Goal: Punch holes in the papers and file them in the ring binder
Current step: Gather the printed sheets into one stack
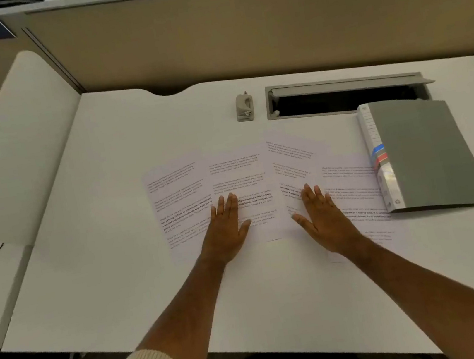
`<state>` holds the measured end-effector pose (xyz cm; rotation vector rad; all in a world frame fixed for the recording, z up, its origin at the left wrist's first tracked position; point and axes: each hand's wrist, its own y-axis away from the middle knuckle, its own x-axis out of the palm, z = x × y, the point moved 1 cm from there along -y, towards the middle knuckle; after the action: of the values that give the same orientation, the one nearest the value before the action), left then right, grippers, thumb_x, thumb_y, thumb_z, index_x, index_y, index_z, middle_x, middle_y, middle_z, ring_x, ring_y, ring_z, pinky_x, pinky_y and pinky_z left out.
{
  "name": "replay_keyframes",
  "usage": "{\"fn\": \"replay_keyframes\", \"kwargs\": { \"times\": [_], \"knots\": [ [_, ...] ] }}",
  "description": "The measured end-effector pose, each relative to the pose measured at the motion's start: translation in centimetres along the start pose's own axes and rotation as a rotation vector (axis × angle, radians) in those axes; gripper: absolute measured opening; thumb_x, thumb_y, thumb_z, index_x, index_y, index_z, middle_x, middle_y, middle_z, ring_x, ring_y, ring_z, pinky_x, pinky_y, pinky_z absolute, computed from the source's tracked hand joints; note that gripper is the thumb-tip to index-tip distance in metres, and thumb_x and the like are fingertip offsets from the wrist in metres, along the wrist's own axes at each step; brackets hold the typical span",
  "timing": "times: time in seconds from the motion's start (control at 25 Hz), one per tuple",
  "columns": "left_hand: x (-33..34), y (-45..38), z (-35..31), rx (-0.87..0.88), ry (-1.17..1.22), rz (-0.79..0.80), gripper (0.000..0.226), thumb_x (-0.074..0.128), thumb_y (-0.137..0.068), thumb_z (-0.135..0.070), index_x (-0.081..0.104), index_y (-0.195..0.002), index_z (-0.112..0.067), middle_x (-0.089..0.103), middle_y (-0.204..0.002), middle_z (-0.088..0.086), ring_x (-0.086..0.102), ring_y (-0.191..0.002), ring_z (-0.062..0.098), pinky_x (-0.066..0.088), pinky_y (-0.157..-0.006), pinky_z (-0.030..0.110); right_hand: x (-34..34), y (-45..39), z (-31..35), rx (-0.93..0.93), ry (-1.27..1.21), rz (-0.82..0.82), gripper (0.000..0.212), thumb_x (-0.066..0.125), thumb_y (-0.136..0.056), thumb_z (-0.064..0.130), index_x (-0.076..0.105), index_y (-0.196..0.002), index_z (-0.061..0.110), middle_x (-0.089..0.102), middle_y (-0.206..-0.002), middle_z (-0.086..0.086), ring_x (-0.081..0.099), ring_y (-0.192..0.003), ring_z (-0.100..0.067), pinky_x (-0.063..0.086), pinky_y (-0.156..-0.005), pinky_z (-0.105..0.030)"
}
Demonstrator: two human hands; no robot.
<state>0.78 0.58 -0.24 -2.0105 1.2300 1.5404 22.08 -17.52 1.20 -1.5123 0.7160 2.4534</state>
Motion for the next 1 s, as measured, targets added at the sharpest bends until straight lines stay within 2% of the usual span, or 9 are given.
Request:
{"fn": "replay_keyframes", "kwargs": {
  "times": [0.16, 0.48, 0.68, 0.8, 0.92, 1.0],
  "knots": [
    [0.2, 0.6, 0.3, -0.015, -0.008, 0.035, 0.075, 0.035, -0.108, -0.046, -0.003, -0.162, -0.011, -0.003, -0.171, 0.005, -0.008, -0.158, 0.023, -0.012, -0.124, 0.032, 1.5, 1.2, 0.8, 0.030, -0.056, 0.026, 0.090, 0.014, -0.094, 0.069, -0.006, -0.160, 0.012, -0.010, -0.168, -0.003, -0.012, -0.155, -0.019, -0.004, -0.126, -0.035],
    [0.1, 0.2, -1.6, 0.014, 0.058, -0.017, 0.077, 0.039, -0.106, -0.046, -0.001, -0.164, -0.013, 0.000, -0.172, 0.002, -0.005, -0.158, 0.021, -0.007, -0.126, 0.033, 1.6, 3.4, -1.3, 0.075, -0.185, -0.088, 0.080, 0.032, -0.102, 0.056, -0.007, -0.161, 0.017, -0.011, -0.168, 0.005, -0.013, -0.154, -0.010, -0.004, -0.125, -0.029],
    [1.3, 0.4, -4.6, 0.064, 0.043, -0.024, 0.077, 0.039, -0.106, -0.045, -0.001, -0.163, -0.013, 0.001, -0.172, 0.003, -0.003, -0.159, 0.022, -0.006, -0.127, 0.034, 1.6, 7.0, -5.0, 0.201, -0.237, -0.131, 0.082, 0.032, -0.099, 0.059, -0.004, -0.161, 0.020, -0.006, -0.169, 0.006, -0.008, -0.155, -0.010, 0.005, -0.127, -0.035],
    [2.3, 0.5, -7.0, 0.111, 0.016, -0.012, 0.077, 0.038, -0.106, -0.045, -0.001, -0.163, -0.012, 0.001, -0.172, 0.005, -0.003, -0.159, 0.023, -0.005, -0.127, 0.036, 1.9, 9.1, -6.4, 0.243, -0.194, -0.164, 0.079, 0.036, -0.100, 0.055, 0.002, -0.162, 0.020, 0.002, -0.169, 0.004, -0.003, -0.156, -0.015, 0.004, -0.125, -0.035],
    [3.3, 1.1, -9.7, 0.159, -0.056, -0.008, 0.075, 0.037, -0.106, -0.044, 0.002, -0.163, -0.012, 0.001, -0.172, 0.007, -0.006, -0.158, 0.026, 0.002, -0.129, 0.043, 2.4, 10.2, -7.3, 0.271, -0.144, -0.149, 0.079, 0.032, -0.098, 0.057, 0.003, -0.162, 0.020, 0.006, -0.169, 0.000, 0.002, -0.156, -0.022, 0.000, -0.126, -0.041],
    [4.1, 1.8, -12.0, 0.192, -0.066, -0.021, 0.074, 0.042, -0.104, -0.040, 0.011, -0.163, -0.009, 0.010, -0.171, 0.010, 0.001, -0.158, 0.029, 0.011, -0.128, 0.046, 2.9, 10.4, -7.4, 0.273, -0.126, -0.133, 0.077, 0.033, -0.100, 0.056, 0.003, -0.162, 0.020, 0.008, -0.169, -0.001, 0.004, -0.156, -0.024, 0.000, -0.126, -0.044]
  ]
}}
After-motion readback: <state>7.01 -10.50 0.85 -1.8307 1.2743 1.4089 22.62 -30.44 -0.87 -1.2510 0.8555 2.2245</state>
